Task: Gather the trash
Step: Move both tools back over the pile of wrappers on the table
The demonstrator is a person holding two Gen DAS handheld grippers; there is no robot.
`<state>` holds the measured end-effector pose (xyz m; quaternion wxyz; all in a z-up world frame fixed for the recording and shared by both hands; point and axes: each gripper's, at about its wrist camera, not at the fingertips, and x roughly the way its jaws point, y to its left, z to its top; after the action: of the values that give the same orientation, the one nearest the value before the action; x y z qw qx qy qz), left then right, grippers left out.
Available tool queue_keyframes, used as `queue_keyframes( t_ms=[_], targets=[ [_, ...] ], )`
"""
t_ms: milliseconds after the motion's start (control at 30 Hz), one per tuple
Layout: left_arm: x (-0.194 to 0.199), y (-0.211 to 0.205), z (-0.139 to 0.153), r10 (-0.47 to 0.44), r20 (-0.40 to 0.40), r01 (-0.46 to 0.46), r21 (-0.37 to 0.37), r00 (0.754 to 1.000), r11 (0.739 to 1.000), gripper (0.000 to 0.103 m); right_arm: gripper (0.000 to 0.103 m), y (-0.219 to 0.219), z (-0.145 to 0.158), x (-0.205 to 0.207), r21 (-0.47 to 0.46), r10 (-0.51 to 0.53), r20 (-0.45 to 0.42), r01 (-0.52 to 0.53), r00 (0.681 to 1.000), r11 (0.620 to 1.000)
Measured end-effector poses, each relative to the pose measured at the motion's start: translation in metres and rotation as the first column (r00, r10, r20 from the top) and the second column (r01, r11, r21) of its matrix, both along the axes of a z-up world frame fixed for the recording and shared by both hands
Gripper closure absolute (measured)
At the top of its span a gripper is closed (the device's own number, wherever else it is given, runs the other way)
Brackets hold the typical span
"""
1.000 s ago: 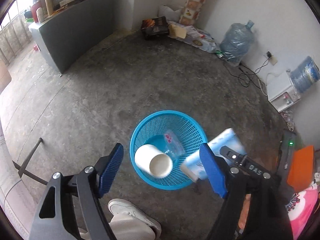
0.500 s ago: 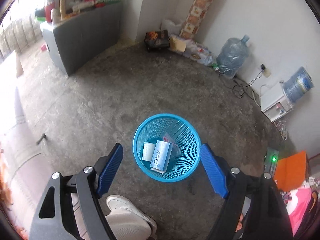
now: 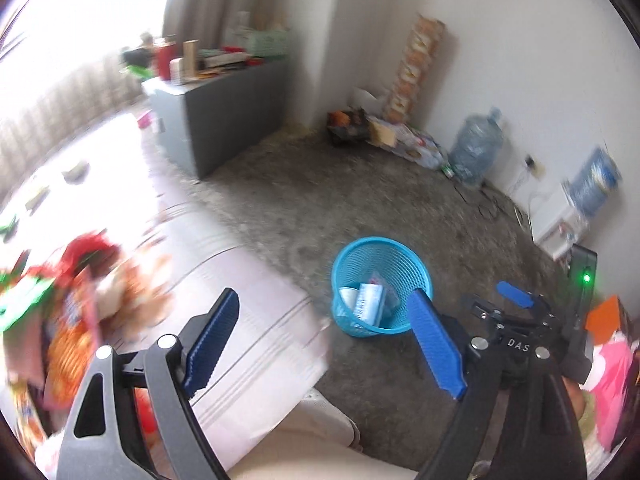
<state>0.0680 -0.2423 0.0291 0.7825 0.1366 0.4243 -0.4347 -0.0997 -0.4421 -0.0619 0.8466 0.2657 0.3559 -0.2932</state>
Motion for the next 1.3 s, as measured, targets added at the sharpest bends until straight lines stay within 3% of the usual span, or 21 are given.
queue_keyframes(
  t_ms=[167, 267, 433, 533, 733, 933, 1067, 1300],
  targets=[
    [0.015, 0.062, 0.007, 0.092, -0.050, -0.094, -0.049, 0.995, 0.994, 0.019, 0.008, 0.034, 0.020, 0.020, -0.166, 0.023, -0.062, -0.033, 0.998, 0.986],
    [0.017, 0.098, 0.016, 0.147, -0.030, -0.149, -0.069, 0.989, 0.986, 0.019, 0.008, 0.050, 0.030, 0.030, -0.260, 0.001, -0.101, -0.028, 0.995, 0.965],
    [0.016, 0.162, 0.031, 0.240, 0.011, -0.236, -0.141, 0.971, 0.961, 0.019, 0.008, 0.072, 0.041, 0.049, -0.312, 0.117, -0.086, -0.138, 0.989, 0.940],
    [0.022, 0.196, 0.037, 0.298, 0.025, -0.291, -0.160, 0.954, 0.943, 0.019, 0.008, 0.078, 0.049, 0.059, -0.273, 0.237, -0.030, -0.236, 0.971, 0.933],
    [0.040, 0.258, 0.042, 0.415, 0.032, -0.402, -0.191, 0.909, 0.895, 0.019, 0.008, 0.098, 0.082, 0.094, -0.220, 0.420, 0.101, -0.392, 0.902, 0.893],
    [0.066, 0.293, 0.044, 0.492, 0.007, -0.478, -0.222, 0.871, 0.850, 0.019, 0.008, 0.105, 0.094, 0.141, -0.015, 0.489, 0.235, -0.500, 0.840, 0.866],
    [0.090, 0.300, 0.051, 0.495, -0.019, -0.483, -0.255, 0.869, 0.838, 0.019, 0.014, 0.104, 0.093, 0.166, 0.130, 0.487, 0.305, -0.543, 0.818, 0.830],
    [0.163, 0.275, 0.057, 0.442, -0.143, -0.463, -0.223, 0.886, 0.857, 0.019, 0.034, 0.098, 0.084, 0.207, 0.336, 0.465, 0.362, -0.579, 0.808, 0.743]
  ],
)
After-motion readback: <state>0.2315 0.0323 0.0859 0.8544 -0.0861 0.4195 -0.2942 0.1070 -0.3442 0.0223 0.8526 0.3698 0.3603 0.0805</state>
